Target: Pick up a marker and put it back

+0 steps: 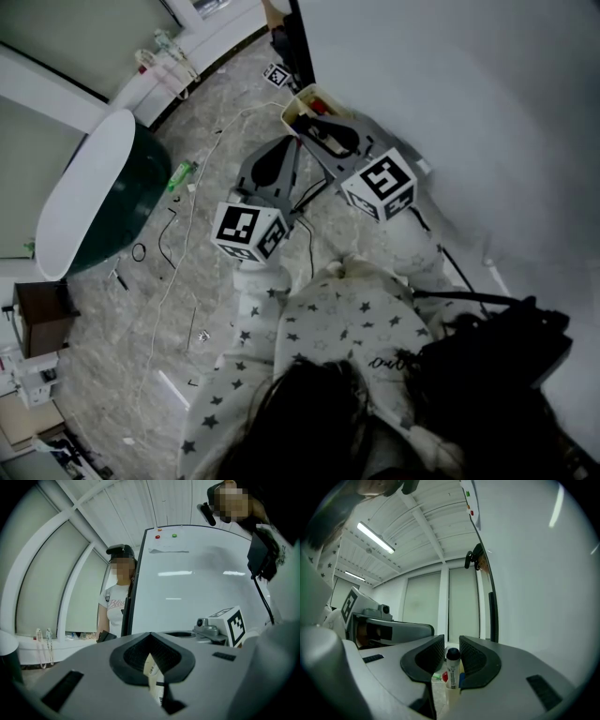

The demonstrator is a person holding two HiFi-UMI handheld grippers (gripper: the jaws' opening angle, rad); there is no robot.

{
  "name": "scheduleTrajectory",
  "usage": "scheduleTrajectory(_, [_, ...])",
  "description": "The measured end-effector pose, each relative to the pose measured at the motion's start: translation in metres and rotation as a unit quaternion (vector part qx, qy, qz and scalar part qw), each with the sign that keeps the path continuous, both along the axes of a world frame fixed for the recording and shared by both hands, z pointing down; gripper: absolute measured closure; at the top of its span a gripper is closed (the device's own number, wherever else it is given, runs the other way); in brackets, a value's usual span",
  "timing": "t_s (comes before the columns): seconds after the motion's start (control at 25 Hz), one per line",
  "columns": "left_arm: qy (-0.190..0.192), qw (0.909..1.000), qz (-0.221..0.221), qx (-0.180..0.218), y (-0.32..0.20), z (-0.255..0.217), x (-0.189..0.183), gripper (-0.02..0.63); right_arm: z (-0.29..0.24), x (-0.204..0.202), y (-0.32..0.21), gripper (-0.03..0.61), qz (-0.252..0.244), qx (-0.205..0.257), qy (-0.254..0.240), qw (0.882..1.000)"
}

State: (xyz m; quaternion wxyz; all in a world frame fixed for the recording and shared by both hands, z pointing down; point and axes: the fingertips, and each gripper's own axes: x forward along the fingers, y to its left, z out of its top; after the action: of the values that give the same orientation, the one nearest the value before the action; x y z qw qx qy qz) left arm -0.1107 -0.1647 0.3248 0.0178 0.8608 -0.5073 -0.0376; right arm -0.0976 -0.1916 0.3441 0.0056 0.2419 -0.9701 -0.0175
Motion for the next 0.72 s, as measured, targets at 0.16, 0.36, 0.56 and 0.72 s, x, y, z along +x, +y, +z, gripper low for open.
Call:
scheduleTrajectory(0.16, [0.001,0.9998,0.004,0.019,0.007,-0.018,0.002,0.614,-0.027,0.007,0.009,0.494,-0.009,0.014,-0.027,1.0])
scheduleTrajectory(0.36, [0.0,0.9992,0.01,0.038,0.014,-0.046,0.005,0.614,-0.061,0.012,0.024,0.495,-0.027,0.042,-0.034,0.998])
scheduleTrajectory(0.56, [-0.006,0.999,0.018,0.041,0.018,-0.058,0.012,0.614,-0.074,0.018,0.032,0.542,-0.039,0.03,-0.055,0.997])
scheduleTrajectory(0.72, [-0.009,0.9989,0.022,0.039,0.02,-0.057,0.016,0.614,-0.076,0.019,0.033,0.572,-0.041,0.026,-0.061,0.997])
